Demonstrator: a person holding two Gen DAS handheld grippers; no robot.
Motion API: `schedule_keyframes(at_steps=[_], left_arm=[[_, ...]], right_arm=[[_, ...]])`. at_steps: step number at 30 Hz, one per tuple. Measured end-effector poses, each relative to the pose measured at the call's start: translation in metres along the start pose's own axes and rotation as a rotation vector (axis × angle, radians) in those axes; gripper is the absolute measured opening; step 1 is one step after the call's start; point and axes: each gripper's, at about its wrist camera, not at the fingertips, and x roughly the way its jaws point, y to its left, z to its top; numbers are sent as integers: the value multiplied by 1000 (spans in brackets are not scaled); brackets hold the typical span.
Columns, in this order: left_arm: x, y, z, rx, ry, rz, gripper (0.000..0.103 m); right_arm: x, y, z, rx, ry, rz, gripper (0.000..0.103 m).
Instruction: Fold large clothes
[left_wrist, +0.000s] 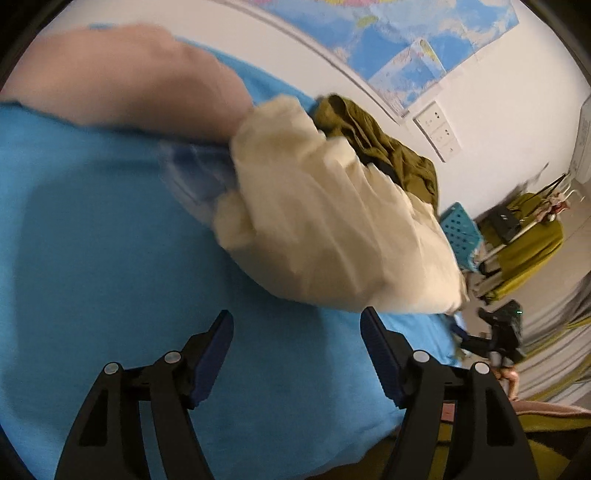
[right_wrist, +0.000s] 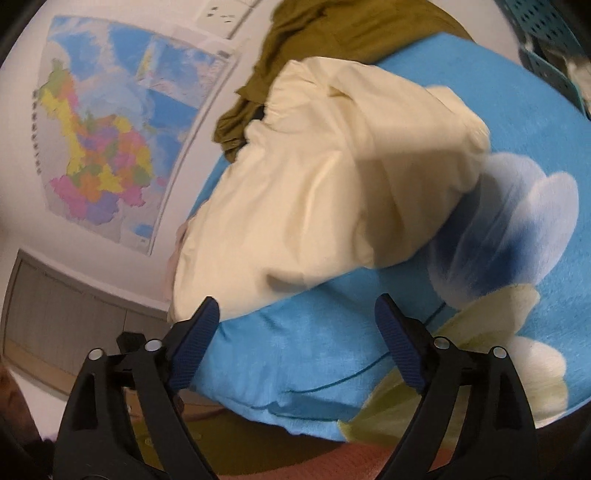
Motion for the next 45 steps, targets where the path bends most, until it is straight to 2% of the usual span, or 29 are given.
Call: schedule_keyframes(at_steps=[4,9,14,21,26,29,32,36,43,45], left_arm=[[9,-9,-2,18,4,-19,70],[19,-10,3,-23,12,-84,75],[37,-17,13,-51,20,-140,75],[55,-18,33,-124,19,-201,75],[58,-18,36,-136,26,-197,75],[58,-18,37,-140,22,-192,75],[61,-19,39,-144,22,-177,75],[63,-20,40,-138,26,-153,75],[66,-18,45,-174,36,-144,74],[67,-19,46,-176,37,-134,70]], right_arm=[[4,3,4,7,-18,-2,90],[11,2,12,32,-60,-16,91],[23,8,22,45,-93,-54,98],[35,8,36,88,-155,-102,98],[32,7,31,102,-141,-129,97],[27,1,26,140,-135,-106,97],[32,7,25,119,-126,-122,98],[46,13,38,111,-149,-150,98],[56,13,49,134,-198,-141,99],[58,14,50,120,-206,-140,99]])
